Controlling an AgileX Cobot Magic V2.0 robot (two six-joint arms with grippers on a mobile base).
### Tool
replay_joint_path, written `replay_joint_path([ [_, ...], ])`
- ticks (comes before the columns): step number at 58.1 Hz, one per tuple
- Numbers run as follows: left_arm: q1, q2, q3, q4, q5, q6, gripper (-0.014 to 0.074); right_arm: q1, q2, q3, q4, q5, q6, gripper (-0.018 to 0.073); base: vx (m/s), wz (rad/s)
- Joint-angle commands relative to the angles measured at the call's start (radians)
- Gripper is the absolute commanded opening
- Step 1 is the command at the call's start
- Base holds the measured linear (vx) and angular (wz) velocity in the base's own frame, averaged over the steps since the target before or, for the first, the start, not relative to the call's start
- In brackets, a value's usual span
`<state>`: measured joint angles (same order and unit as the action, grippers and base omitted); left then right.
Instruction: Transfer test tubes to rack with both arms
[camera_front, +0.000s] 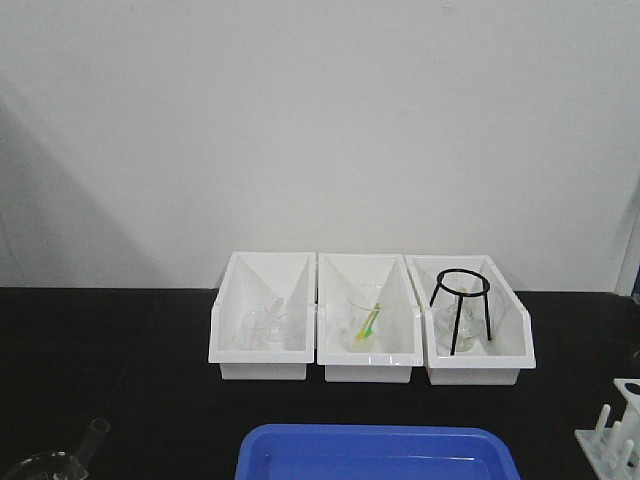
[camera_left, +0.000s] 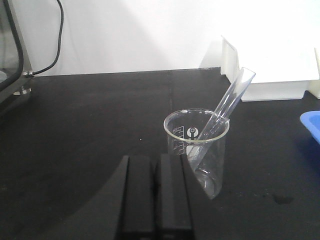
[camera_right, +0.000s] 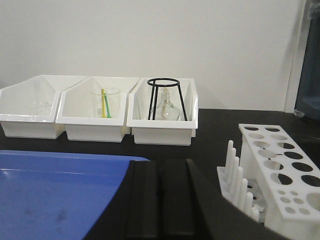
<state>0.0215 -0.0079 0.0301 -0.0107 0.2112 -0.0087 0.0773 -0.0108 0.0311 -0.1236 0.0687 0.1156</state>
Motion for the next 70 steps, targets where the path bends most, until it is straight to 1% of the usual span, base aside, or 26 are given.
replay_joint_path([
  [1,0.002,-0.020,0.027,-0.009,-0.081,-0.004,-0.0020,0.000,-0.007,0.010,-0.008,-0.082,-0.004,-0.0008,0.00,0.00],
  [14,0.002,-0.020,0.027,-0.009,-0.121,0.003,-0.0020,0.000,-0.007,0.010,-0.008,-0.083,-0.004,-0.0008,0.00,0.00],
  [20,0.002,-0.020,0.027,-0.009,-0.138,0.003,-0.0020,0.000,-0.007,0.010,-0.009,-0.139,-0.009,-0.0008,0.00,0.00],
  [42,0.002,-0.020,0.024,-0.009,-0.211,0.009,-0.0020,0.000,-0.007,0.010,-0.009,-0.270,-0.009,-0.0008,0.00,0.00],
  [48,0.002,-0.020,0.021,-0.009,-0.278,0.003,-0.0020,0.000,-0.007,0.010,-0.009,-0.327,-0.009,-0.0008,0.00,0.00],
  [53,0.002,-0.020,0.014,-0.010,-0.377,-0.014,-0.0020,0.000,-0.007,0.006,0.001,-0.385,-0.009,-0.0008,0.00,0.00],
  [56,0.002,-0.020,0.013,-0.010,-0.457,-0.051,-0.0020,0.000,-0.007,-0.016,0.014,-0.402,-0.005,-0.0008,0.00,0.00],
  [57,0.002,-0.020,0.008,-0.010,-0.497,-0.077,-0.0020,0.000,-0.007,-0.025,0.023,-0.402,-0.005,-0.0008,0.00,0.00],
  [60,0.002,-0.019,-0.014,-0.010,-0.524,-0.114,-0.0020,0.000,-0.007,-0.069,0.040,-0.388,-0.005,-0.0008,0.00,0.00],
  [63,0.002,-0.018,-0.064,-0.009,-0.514,-0.138,-0.0020,0.000,-0.004,-0.128,0.056,-0.363,-0.008,-0.0008,0.00,0.00],
  [70,0.002,0.040,-0.260,-0.009,-0.414,-0.150,-0.0020,0.000,0.071,-0.323,0.046,-0.278,-0.020,-0.0008,0.00,0.00],
])
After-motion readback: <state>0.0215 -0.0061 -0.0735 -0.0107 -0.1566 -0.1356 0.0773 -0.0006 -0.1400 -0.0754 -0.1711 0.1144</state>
